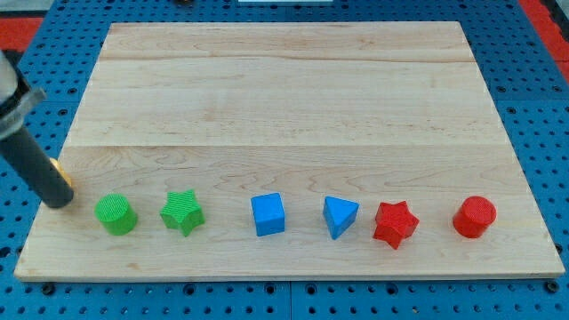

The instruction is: Push the yellow heart to the left center

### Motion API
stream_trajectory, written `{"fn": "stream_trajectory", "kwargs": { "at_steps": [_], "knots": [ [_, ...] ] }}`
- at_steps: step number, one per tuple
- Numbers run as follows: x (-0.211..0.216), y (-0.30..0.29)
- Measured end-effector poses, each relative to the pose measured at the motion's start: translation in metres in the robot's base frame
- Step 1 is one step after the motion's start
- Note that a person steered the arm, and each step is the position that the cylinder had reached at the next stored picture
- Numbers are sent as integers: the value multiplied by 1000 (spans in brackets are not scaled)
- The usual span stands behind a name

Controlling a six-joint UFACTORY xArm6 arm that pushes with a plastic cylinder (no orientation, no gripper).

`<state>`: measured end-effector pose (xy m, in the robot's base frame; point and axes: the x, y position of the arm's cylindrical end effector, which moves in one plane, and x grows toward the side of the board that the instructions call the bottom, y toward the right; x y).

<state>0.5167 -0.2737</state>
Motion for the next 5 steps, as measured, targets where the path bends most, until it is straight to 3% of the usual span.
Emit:
{"fn": "stream_trajectory", "kwargs": {
  "at_steps": [2,5],
  "knots": [
    [46,-30],
    [-123,-18]
  ]
}}
